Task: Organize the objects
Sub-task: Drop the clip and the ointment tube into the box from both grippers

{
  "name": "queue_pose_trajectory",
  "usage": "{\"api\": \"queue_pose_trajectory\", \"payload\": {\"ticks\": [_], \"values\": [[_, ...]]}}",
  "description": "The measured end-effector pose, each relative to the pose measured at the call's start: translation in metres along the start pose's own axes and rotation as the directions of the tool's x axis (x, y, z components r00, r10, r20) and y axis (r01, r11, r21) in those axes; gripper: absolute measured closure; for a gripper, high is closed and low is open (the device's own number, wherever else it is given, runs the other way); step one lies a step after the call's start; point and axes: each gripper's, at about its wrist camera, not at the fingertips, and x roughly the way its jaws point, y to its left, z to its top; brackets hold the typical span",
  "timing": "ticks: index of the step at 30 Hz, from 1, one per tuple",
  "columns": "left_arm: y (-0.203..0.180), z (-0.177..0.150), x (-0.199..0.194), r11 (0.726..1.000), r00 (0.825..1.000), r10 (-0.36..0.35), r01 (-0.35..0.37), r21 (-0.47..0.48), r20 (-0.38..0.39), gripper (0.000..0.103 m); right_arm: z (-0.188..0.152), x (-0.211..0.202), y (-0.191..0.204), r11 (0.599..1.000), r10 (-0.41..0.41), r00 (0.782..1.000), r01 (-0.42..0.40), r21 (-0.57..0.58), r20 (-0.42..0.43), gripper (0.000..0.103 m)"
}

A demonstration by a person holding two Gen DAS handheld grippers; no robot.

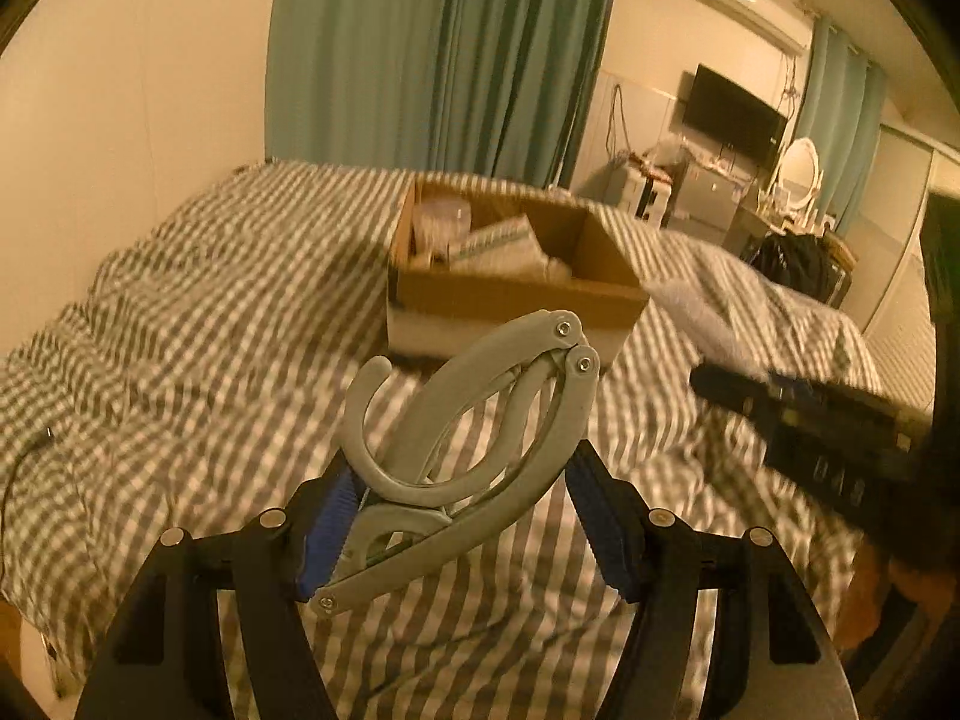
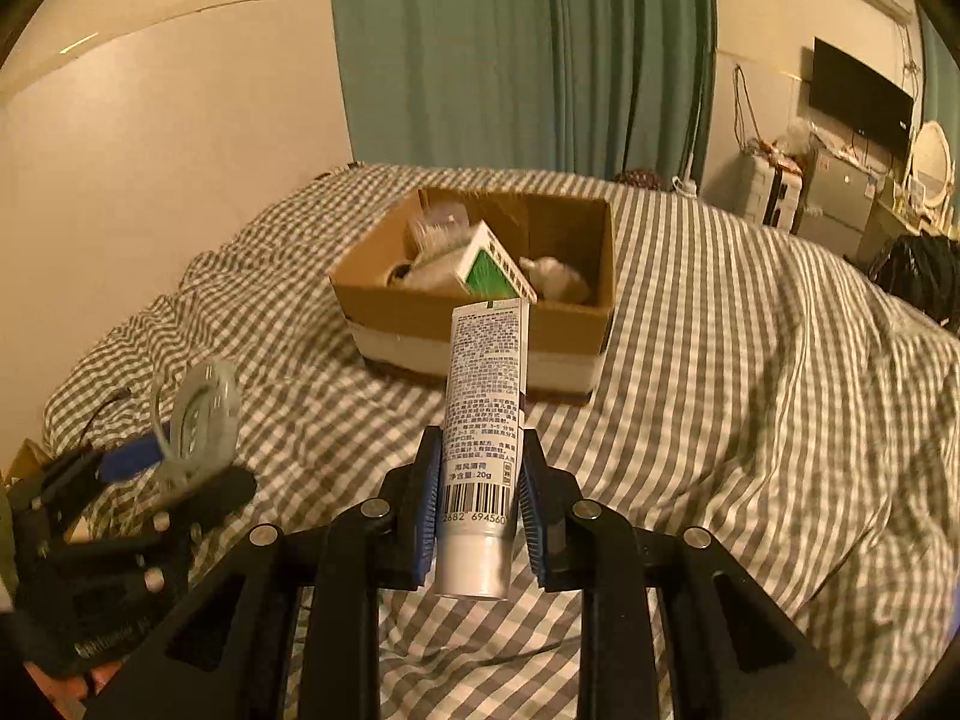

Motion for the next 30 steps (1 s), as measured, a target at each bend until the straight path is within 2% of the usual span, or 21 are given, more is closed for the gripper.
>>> {"api": "queue_pose_trajectory", "payload": {"ticks": [6,13,21,25,30], "values": [[-0.008,0.051,0.000,0.999,0.998,0.002,-0.004,0.036,0.058,0.034,0.022,-0.005,-0.001,1.000,0.007,1.000,-0.006,-0.023,0.025,0.080],[-0.015,0.108,0.021,0.998,0.996,0.022,-0.028,0.064,0.092,0.034,0.069,0.004,-0.010,0.999,-0.004,0.998,0.008,-0.049,0.069,0.080],[-0.018,0.164,0.082,0.995,0.996,0.039,-0.046,0.085,0.080,0.034,0.128,0.044,-0.032,0.999,-0.009,0.996,0.011,-0.030,0.089,0.080],[-0.021,0.184,0.120,0.993,0.997,0.045,-0.050,0.105,0.057,0.034,0.150,0.082,-0.048,0.999,-0.041,0.997,0.041,-0.007,0.063,0.080],[-0.028,0.193,0.168,0.980,0.998,0.067,-0.070,0.185,0.022,0.034,0.158,0.127,-0.063,0.998,-0.057,0.998,0.057,0.009,0.006,0.080]]}}
